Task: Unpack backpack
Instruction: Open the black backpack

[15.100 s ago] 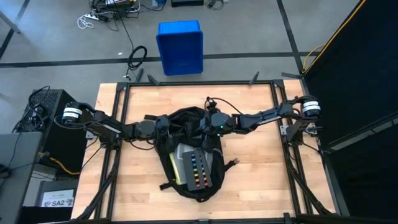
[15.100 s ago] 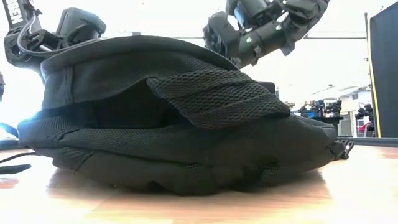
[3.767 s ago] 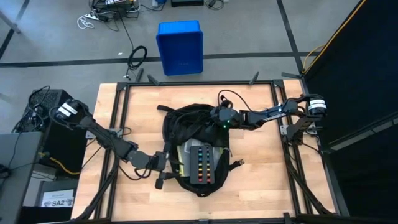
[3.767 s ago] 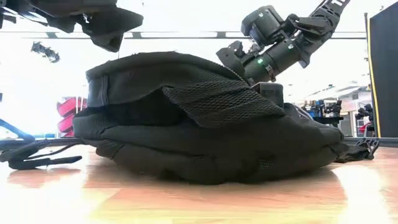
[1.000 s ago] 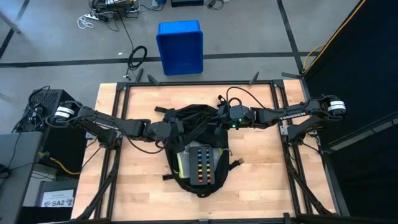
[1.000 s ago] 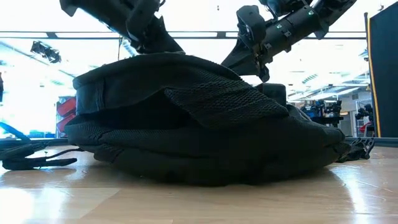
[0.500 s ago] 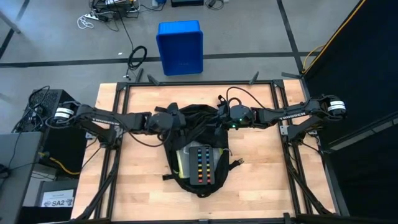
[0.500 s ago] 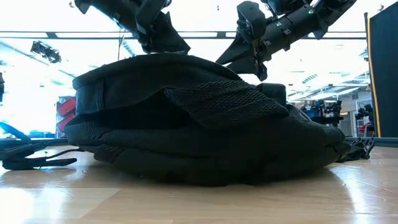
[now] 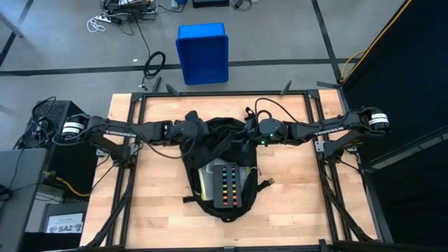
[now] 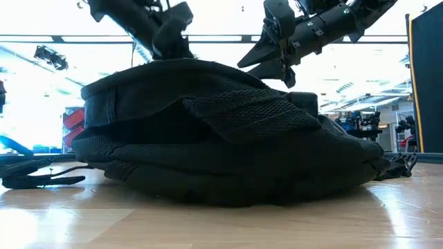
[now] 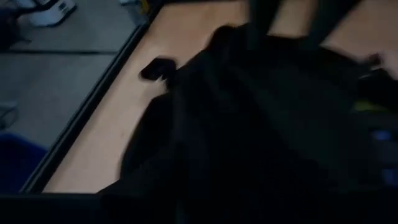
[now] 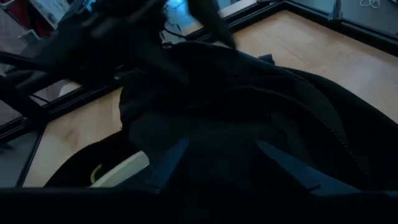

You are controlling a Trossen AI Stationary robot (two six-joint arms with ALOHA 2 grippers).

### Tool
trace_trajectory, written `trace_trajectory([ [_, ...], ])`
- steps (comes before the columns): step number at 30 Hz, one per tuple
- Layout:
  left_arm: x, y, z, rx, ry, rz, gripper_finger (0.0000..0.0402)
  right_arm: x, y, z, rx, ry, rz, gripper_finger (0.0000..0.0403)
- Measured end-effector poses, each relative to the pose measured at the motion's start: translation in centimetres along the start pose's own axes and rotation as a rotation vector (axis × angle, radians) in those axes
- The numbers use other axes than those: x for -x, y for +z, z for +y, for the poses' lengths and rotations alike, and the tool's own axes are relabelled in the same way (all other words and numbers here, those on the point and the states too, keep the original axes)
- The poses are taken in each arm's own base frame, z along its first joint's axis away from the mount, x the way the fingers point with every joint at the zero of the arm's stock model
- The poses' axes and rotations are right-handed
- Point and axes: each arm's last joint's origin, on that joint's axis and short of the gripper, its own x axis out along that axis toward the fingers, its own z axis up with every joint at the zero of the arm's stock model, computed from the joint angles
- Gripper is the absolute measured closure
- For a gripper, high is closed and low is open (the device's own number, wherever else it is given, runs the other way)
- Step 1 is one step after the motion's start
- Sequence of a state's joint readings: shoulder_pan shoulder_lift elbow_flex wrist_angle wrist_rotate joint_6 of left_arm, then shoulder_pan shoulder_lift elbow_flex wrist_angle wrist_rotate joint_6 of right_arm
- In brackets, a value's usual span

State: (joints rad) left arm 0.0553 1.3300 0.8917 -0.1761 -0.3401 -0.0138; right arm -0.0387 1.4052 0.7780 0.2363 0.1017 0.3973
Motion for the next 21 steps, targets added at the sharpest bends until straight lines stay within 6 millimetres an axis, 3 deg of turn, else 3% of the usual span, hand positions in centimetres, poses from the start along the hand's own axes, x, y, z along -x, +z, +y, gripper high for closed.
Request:
trace_trajectory([
  [12, -1.8, -2.1, 3.5, 0.051, 0.134, 0.168, 0.0205, 0.1, -0.1, 0.6, 0.039, 0.023, -0.005, 0.0256],
  [21, -5.5, -4.0, 3.5, 0.094, 0.067, 0.272, 0.0206, 0.1, -0.4, 0.8, 0.086, 0.009, 0.012, 0.0254],
])
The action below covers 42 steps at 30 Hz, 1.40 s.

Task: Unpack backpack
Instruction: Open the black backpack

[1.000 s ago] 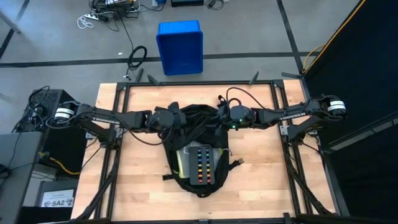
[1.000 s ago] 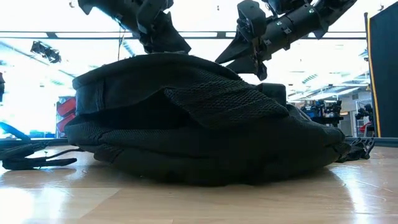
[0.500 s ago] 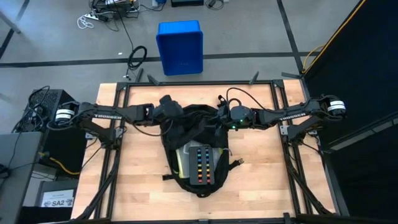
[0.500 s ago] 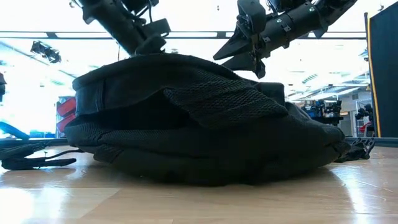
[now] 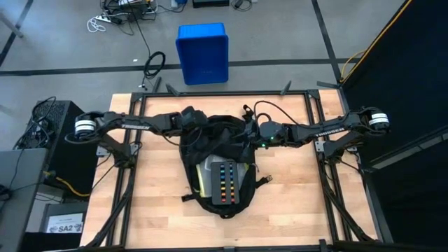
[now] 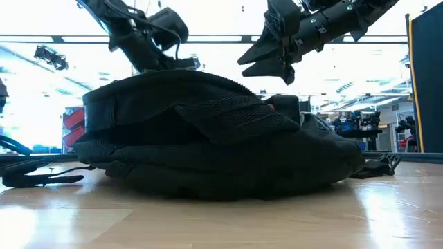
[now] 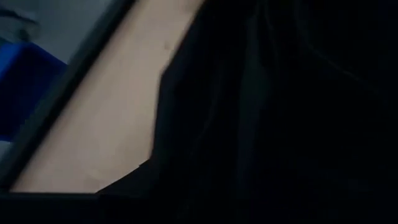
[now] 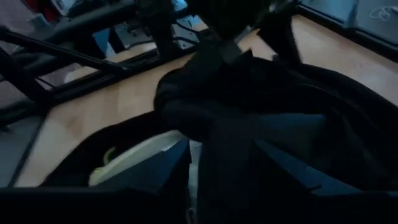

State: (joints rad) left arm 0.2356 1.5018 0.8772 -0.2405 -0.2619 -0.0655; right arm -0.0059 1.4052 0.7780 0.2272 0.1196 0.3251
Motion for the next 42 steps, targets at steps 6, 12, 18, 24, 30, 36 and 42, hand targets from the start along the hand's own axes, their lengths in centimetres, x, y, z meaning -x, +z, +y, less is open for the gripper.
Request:
trace_trajectory([
  [6, -1.6, 0.1, -0.8, 0.036, -0.104, -0.015, 0.0206, 0.0, -0.5, -0.7, 0.042, -0.099, 0.04, 0.0256],
  [12, -1.4, 0.7, -1.3, 0.081, -0.178, -0.075, 0.0206, 0.1, -0.8, -2.0, 0.052, -0.238, 0.078, 0.0257],
  [18, -1.2, 1.0, -2.0, 0.079, -0.215, -0.113, 0.0206, 0.3, -1.2, -3.4, 0.064, -0.391, 0.119, 0.0264],
  [24, -0.2, 2.4, -2.5, 0.096, -0.248, -0.163, 0.0206, 0.4, -1.3, -4.7, 0.072, -0.442, 0.163, 0.0264],
  [30, 2.2, 4.9, -3.2, 0.087, -0.288, -0.258, 0.0206, 0.6, -2.4, -5.9, 0.066, -0.487, 0.206, 0.0268],
  [36, 6.4, 7.0, -3.7, 0.064, -0.33, -0.412, 0.0206, 0.8, -3.6, -6.6, 0.046, -0.507, 0.236, 0.0266],
  [42, 10.2, 7.6, -4.8, 0.028, -0.397, -0.558, 0.0206, 0.8, -4.1, -6.7, 0.032, -0.495, 0.241, 0.0265],
])
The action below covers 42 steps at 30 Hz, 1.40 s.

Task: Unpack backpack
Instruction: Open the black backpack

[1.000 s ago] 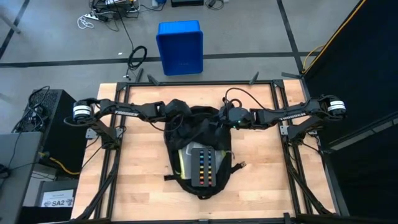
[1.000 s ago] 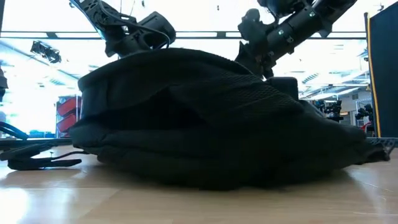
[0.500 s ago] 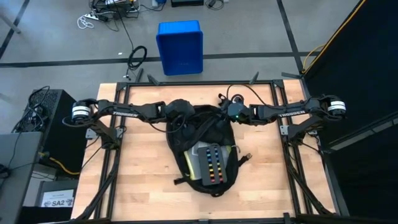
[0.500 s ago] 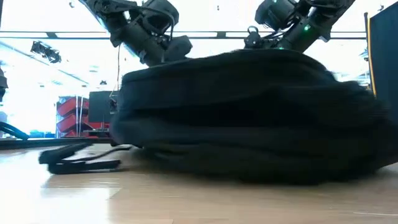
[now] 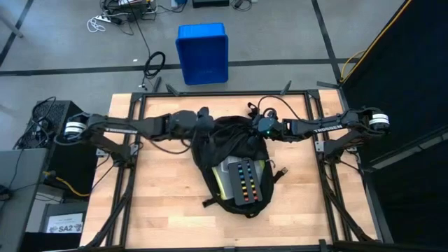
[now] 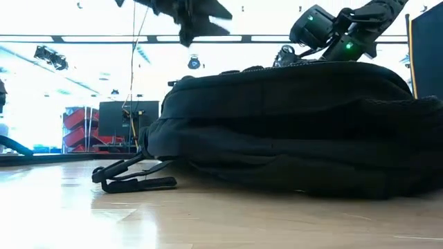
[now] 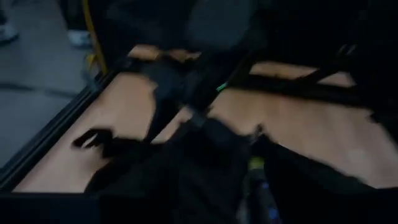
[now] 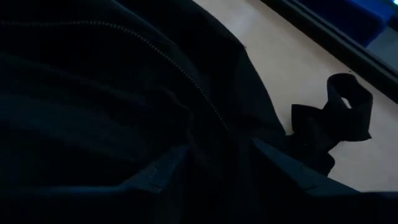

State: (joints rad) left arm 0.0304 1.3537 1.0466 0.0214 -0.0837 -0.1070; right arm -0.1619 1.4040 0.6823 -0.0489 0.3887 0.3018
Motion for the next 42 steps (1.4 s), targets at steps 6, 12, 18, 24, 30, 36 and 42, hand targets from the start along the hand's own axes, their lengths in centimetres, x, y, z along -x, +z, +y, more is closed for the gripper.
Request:
trace_trajectory([
  [6, 0.6, -0.2, -3.1, -0.068, -0.074, -0.011, 0.0206, 0.0, 0.2, 0.2, -0.018, 0.034, -0.016, 0.0263],
  [12, 1.0, -0.4, -5.0, -0.135, -0.073, -0.019, 0.0206, 0.0, 0.8, 0.5, -0.044, 0.113, -0.066, 0.0259],
  [18, 1.1, -0.6, -5.4, -0.149, -0.079, -0.017, 0.0206, 0.2, 1.7, 0.9, -0.069, 0.183, -0.146, 0.0261],
  [24, 1.1, -0.6, -5.4, -0.148, -0.08, -0.013, 0.0206, 0.4, 2.6, 1.2, -0.09, 0.272, -0.221, 0.0255],
  [30, 1.2, -0.7, -5.8, -0.151, -0.092, -0.011, 0.0206, 1.0, 4.0, 1.6, -0.124, 0.368, -0.363, 0.0256],
  [36, 1.4, -0.8, -6.4, -0.157, -0.112, -0.008, 0.0206, 1.9, 5.5, 1.9, -0.156, 0.461, -0.519, 0.0253],
  [42, 1.5, -0.9, -6.8, -0.163, -0.126, -0.008, 0.0206, 2.8, 6.5, 2.0, -0.182, 0.547, -0.639, 0.0254],
])
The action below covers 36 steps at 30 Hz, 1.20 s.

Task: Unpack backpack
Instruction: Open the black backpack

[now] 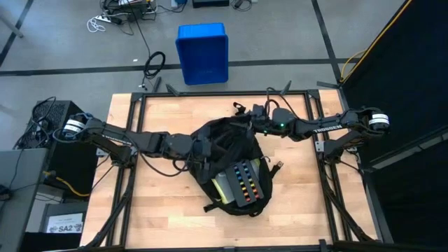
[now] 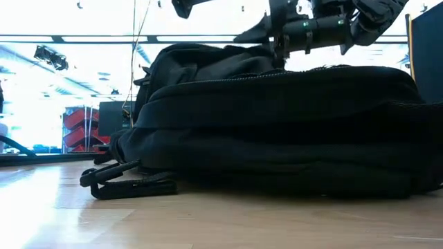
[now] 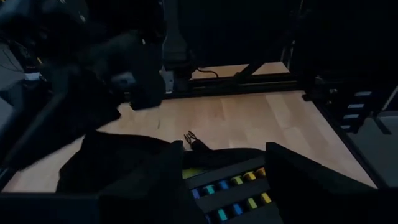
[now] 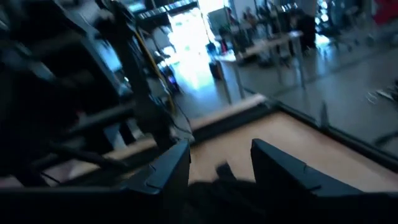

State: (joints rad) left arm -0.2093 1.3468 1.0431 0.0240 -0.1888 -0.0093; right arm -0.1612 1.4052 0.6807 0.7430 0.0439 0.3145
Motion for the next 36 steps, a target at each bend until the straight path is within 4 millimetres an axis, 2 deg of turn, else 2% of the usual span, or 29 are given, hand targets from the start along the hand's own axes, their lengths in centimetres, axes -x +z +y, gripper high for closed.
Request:
trace_trajectory([
  [8, 0.1, 0.0, -0.5, -0.011, -0.014, 0.001, 0.0206, 0.1, 1.1, 0.8, -0.026, 0.166, -0.085, 0.025],
  [18, 0.3, -0.7, -1.4, -0.016, -0.012, 0.066, 0.0208, 0.2, 1.0, 1.3, -0.032, 0.357, -0.028, 0.0253],
  [27, 0.7, -0.7, -2.6, -0.03, 0.009, 0.061, 0.022, 0.3, 1.0, 1.3, -0.04, 0.369, -0.024, 0.0258],
  [36, 0.5, -0.8, -1.7, -0.03, 0.211, 0.059, 0.0218, 0.3, 1.0, 1.3, -0.04, 0.364, -0.022, 0.0257],
])
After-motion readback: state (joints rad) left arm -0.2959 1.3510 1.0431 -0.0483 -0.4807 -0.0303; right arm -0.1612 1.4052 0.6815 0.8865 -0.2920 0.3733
